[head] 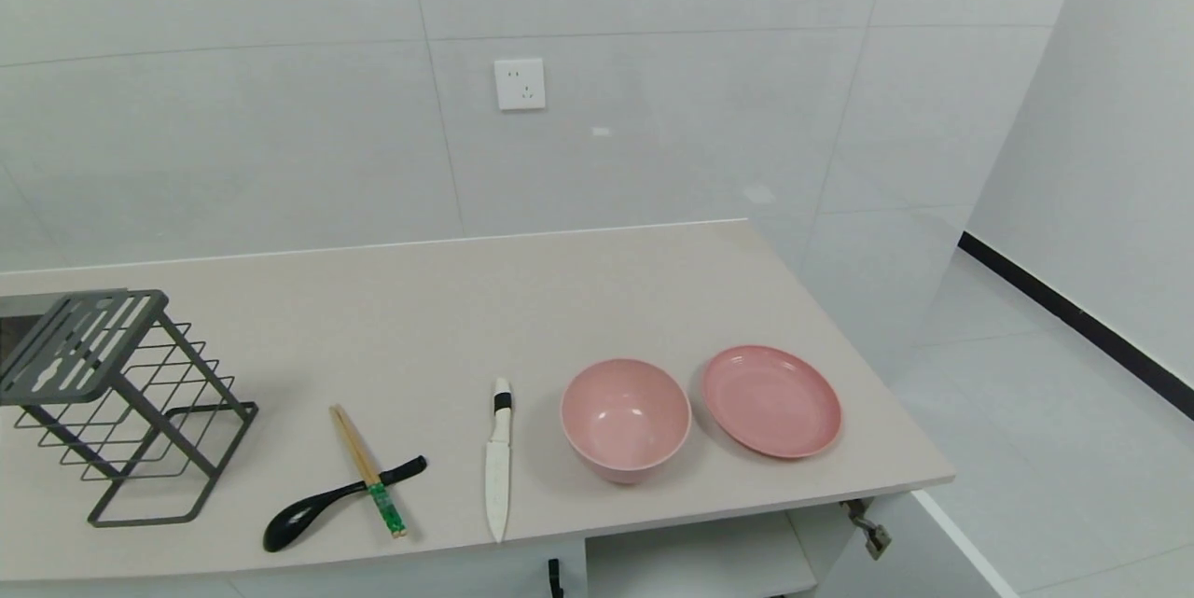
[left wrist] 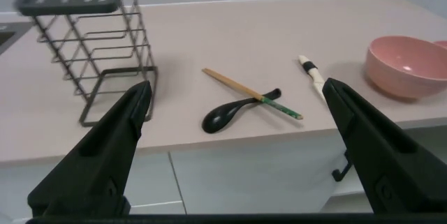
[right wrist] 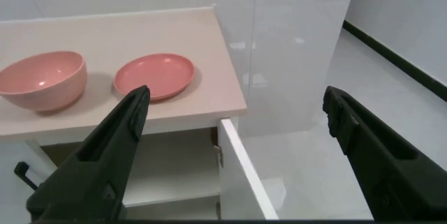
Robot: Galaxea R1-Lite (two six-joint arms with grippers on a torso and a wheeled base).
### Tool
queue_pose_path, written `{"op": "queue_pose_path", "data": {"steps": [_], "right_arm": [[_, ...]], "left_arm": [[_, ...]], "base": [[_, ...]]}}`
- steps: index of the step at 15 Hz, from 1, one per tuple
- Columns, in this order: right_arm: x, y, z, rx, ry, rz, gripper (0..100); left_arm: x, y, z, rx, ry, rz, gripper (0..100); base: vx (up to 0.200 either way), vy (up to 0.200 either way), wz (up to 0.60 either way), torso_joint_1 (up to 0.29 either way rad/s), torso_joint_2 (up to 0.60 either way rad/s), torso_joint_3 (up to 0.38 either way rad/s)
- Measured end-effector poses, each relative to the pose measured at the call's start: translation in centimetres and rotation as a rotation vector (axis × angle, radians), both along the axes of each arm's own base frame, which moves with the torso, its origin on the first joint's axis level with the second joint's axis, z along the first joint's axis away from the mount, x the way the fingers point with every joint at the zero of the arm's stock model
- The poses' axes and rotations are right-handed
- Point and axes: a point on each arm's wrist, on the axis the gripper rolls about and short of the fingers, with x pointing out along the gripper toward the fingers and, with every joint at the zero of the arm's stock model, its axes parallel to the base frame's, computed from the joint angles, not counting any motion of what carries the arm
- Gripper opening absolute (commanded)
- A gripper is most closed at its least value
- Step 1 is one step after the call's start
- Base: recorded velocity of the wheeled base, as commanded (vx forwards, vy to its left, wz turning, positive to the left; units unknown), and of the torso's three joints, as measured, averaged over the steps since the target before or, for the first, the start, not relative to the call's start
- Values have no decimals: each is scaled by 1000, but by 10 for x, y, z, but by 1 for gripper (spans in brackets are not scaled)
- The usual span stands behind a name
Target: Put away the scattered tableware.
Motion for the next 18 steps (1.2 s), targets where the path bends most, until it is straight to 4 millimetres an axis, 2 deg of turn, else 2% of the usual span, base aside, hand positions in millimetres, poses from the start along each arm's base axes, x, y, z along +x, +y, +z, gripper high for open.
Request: {"op": "queue_pose_path", "data": {"steps": [16,18], "right_arm": [[0,0,0,11,-1,-1,100],[0,0,4,7,-44,-1,100]], "left_arm": [[0,0,0,8,-2,-4,100],[0,0,0,9,-2,-5,100]], "base": [[0,0,0,0,0,0],[0,0,0,0,0,0]]}}
